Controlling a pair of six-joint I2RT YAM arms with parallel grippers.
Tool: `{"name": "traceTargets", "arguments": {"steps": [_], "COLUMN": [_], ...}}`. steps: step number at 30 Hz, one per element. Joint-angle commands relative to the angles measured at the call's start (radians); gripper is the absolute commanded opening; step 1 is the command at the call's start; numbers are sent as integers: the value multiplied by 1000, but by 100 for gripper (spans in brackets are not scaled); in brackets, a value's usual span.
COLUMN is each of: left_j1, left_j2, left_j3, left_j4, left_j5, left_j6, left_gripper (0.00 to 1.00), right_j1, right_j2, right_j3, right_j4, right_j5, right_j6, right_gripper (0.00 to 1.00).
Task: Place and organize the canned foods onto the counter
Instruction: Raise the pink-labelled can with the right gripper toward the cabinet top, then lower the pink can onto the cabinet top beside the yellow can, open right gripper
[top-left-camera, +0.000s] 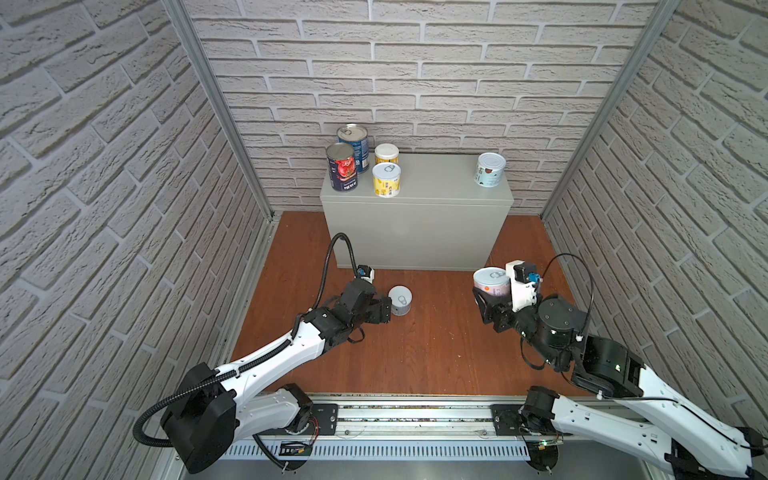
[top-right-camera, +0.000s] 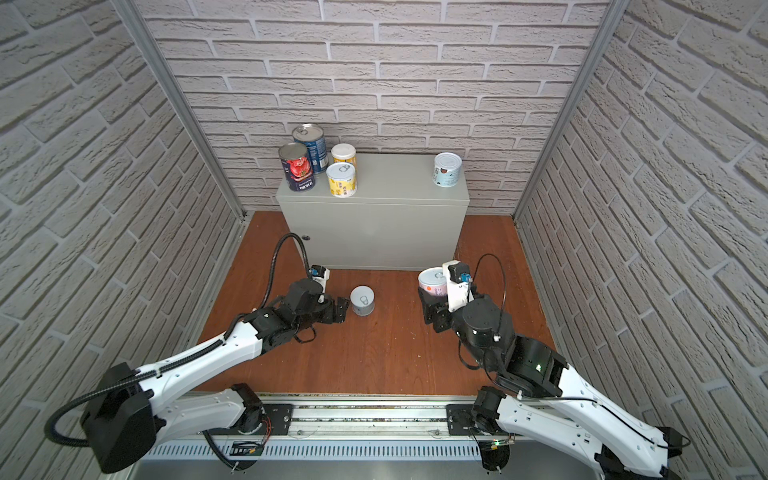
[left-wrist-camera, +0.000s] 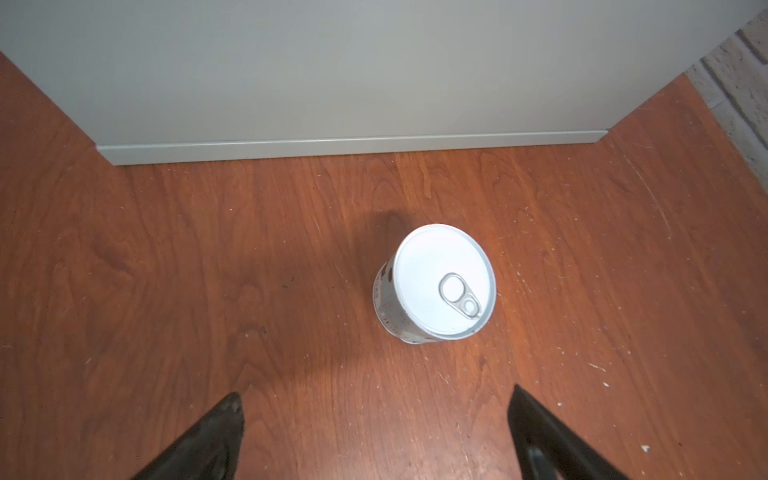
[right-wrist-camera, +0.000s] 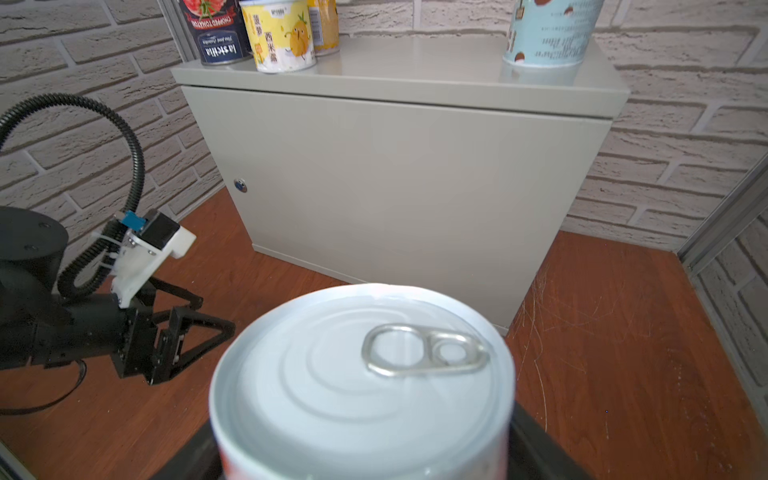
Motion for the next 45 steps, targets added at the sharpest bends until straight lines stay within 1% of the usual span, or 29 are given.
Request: {"name": "traceTargets", "arguments": {"steps": [1,3,5,7,9,11,16,20,25,28,31,35,45], "left_j1": [4,4,2,1,-2,-4,-6,-7,-7,-9,-9,-9,-12], "left_j2": [-12,-22,-35,-50,-66,-81,-134,-185,-242,-268,-290,-313,-326], "left_j3": [-10,-18,-26,-45,-69,-84,-105,-126,-157,-166,-167,-165,-162], "left_j4": [62,67,70,83,98,101,70,56,49,30,6,-18,-33], "left_j5": [32,33,39,51,58,62,60,52,49,40,30,12,4], "left_j6": [12,10,-3,-23,-36,-42,-37,-46,-66,-72,-72,-76,-103], "left_gripper": [98,98,98,98,98,98,98,98,98,98,98,98,98], "right_j1": [-1,-9,-22,-48,-87,-142,-289,-349,-425,-462,-487,-507,-537], "right_j2": [78,137,182,218,258,310,454,585,744,819,879,946,1165], "right_j3": [126,200,255,298,350,425,608,746,884,930,950,959,1104], "right_j4": [80,64,82,134,163,164,188,194,235,296,384,482,523], "right_j5": [82,104,83,17,-23,-83,-278,-366,-478,-547,-619,-643,-627], "right_j6": [-64,-79,-104,-150,-167,-159,-120,-141,-115,-90,-91,-91,-114], "right_gripper": [68,68,69,70,71,71,71,71,71,70,70,70,70]}}
